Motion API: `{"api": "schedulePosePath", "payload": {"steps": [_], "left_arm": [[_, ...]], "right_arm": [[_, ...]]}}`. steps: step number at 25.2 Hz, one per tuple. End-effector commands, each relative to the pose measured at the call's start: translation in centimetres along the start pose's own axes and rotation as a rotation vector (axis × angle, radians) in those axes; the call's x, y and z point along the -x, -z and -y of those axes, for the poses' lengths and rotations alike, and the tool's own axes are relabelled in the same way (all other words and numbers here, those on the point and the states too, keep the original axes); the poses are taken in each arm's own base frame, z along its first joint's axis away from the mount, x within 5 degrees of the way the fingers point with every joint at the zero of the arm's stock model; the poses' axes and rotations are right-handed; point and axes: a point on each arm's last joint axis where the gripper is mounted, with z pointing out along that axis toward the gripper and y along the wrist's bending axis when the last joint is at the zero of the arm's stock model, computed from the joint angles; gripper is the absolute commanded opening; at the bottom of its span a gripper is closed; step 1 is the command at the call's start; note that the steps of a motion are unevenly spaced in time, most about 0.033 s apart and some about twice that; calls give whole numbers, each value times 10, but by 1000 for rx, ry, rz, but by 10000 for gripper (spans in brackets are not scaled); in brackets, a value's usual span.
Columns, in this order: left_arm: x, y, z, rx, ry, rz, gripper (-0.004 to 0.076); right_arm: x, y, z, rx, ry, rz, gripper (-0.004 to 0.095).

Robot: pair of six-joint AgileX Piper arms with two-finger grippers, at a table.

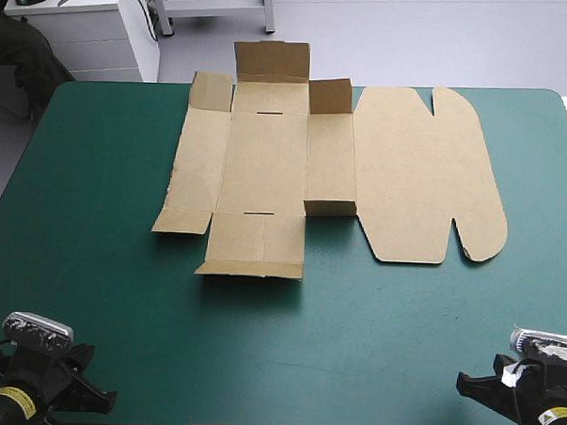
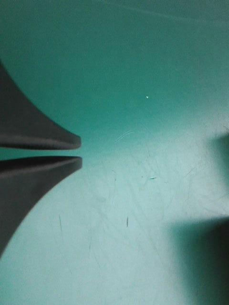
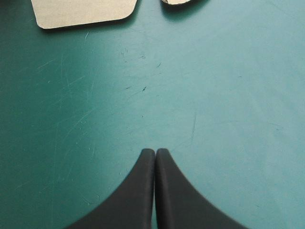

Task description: Fold the box

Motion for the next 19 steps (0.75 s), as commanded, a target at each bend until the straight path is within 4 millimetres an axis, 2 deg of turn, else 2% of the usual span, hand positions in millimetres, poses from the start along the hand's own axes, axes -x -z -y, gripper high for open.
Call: {"api": "schedulePosePath", "payload": {"steps": [1, 12, 15, 19], "left_arm": [[11, 4, 0, -4, 0, 69, 27], [15, 5, 0, -4, -5, 55, 18], [30, 11, -1, -3, -4, 49, -7], [63, 20, -3, 3, -25, 60, -8]], "right_arm": [[10, 4, 0, -1, 11, 68, -14], [10, 4, 0, -1, 11, 68, -14], [10, 4, 0, -1, 11, 68, -14], [10, 4, 0, -1, 11, 68, -14]]}}
